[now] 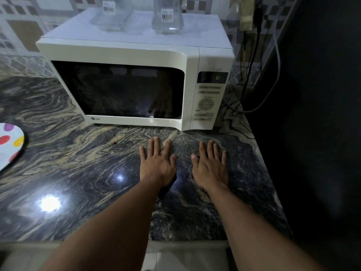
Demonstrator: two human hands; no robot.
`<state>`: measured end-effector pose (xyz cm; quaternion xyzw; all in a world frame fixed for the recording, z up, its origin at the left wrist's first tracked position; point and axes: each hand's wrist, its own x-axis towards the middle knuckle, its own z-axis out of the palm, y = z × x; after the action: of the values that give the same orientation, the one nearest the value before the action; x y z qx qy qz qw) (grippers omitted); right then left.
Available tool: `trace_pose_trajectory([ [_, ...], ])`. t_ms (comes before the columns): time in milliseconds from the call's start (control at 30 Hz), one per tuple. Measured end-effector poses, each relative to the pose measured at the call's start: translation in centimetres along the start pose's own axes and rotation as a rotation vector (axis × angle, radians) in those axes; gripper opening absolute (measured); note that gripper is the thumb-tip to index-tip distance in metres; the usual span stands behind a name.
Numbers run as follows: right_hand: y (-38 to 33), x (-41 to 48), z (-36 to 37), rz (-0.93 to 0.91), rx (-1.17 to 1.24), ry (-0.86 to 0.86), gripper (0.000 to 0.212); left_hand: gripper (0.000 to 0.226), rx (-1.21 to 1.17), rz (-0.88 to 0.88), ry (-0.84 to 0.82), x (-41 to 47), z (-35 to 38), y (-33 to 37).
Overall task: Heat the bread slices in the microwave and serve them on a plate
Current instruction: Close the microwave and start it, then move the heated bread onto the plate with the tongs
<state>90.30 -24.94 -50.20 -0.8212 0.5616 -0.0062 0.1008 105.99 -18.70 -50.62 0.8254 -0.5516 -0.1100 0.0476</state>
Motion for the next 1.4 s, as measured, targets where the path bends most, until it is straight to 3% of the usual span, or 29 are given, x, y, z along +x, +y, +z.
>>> trace_pose_trajectory([
  [567,0.9,0.5,-1.2,-0.053,0.046,-0.135,0.064,0.066,0.002,-0.005,-0.004,-0.2,-0.4,0.7],
  [667,1.1,0.7,-1.0,-0.036,0.122,-0.073,0.065,0.067,-0.01,0.009,-0.002,0.4,-0.4,1.2],
  [800,0.6,1.7,-2.9,0.17,0.661,0.098,0.069,0.068,-0.002,0.006,0.035,0.5,0.4,1.7],
  [867,0.1,2.9,-4.6,0.227,0.775,0.185,0.07,0.07,0.016,0.012,0.048,0.5,0.6,1.7],
  [1100,-1.1,6.8,-6.4,0.246,0.718,0.366,0.041,0.073,0.021,0.011,0.078,0.6,0.7,1.6],
  [1400,-1.3,7.7,-5.6,0.27,0.637,0.424,0.035,0.073,0.01,-0.005,0.101,0.5,0.8,1.6],
])
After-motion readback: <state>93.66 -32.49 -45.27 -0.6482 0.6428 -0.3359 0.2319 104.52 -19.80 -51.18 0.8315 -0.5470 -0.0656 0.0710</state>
